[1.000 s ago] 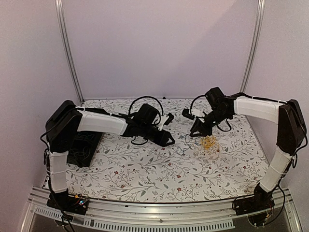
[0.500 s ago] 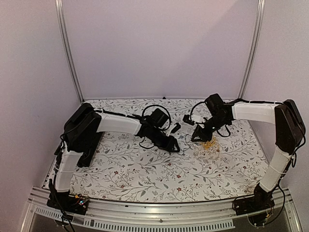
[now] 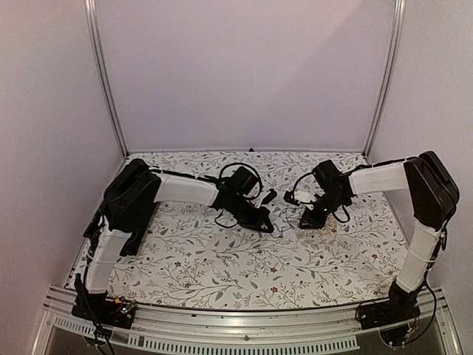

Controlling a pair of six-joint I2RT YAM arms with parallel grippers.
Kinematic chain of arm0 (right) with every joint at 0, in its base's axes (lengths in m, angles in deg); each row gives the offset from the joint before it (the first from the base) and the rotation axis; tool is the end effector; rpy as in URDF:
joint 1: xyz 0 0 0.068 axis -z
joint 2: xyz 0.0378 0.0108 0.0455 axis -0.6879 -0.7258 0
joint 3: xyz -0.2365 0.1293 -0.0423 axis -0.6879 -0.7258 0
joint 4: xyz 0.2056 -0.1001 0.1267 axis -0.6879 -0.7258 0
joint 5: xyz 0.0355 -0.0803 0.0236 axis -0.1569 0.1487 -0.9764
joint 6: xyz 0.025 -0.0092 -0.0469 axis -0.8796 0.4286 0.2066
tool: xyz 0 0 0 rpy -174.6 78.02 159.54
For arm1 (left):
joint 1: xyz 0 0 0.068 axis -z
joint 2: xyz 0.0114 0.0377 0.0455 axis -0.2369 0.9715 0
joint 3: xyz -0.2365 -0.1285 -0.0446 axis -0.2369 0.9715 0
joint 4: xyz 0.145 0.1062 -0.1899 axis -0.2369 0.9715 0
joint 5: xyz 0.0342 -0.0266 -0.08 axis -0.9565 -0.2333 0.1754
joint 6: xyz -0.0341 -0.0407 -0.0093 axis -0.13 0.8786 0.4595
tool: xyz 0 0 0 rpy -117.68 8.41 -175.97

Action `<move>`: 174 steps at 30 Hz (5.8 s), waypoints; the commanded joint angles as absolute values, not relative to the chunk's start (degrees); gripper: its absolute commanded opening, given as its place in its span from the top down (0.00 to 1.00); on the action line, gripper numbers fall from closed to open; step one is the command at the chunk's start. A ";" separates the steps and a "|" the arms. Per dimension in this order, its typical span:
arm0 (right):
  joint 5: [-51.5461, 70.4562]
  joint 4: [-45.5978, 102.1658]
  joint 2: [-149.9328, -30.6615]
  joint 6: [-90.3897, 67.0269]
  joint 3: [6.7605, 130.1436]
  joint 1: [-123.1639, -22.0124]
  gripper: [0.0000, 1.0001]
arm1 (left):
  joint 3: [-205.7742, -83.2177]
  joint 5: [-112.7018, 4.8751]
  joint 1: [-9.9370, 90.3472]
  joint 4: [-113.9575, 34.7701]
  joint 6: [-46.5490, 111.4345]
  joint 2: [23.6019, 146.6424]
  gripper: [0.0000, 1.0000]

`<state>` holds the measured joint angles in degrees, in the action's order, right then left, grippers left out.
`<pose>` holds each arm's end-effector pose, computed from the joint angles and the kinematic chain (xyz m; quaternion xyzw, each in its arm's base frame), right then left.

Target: Untangle the cables

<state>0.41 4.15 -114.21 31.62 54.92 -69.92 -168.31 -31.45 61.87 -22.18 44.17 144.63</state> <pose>0.3086 0.1650 0.1458 -0.5307 0.8131 0.1250 0.2037 0.3172 -0.3816 0.1084 0.2770 0.8787 -0.3776 0.0930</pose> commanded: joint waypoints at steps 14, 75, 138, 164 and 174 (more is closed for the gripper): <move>4.15 5.28 -120.60 24.00 54.93 -59.54 1.00 | -176.24 -59.55 55.82 -12.91 34.99 112.90 1.00; -23.29 24.34 -123.52 9.02 70.18 -68.40 0.99 | -198.42 -61.24 61.18 -19.16 33.91 111.71 1.00; -35.08 0.14 -115.62 19.74 72.45 -64.05 0.43 | -185.22 -87.16 43.90 -12.59 25.45 91.26 1.00; -34.50 -0.64 -116.57 19.65 71.59 -64.11 0.44 | -172.91 -84.67 31.91 -12.61 25.07 82.70 1.00; -34.41 -1.00 -117.27 19.83 71.65 -64.10 0.45 | -166.48 -82.30 27.47 -13.82 26.16 79.56 1.00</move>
<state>-34.26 -0.33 -117.11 19.41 71.30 -64.28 -168.11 -83.89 29.28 -12.39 25.46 80.72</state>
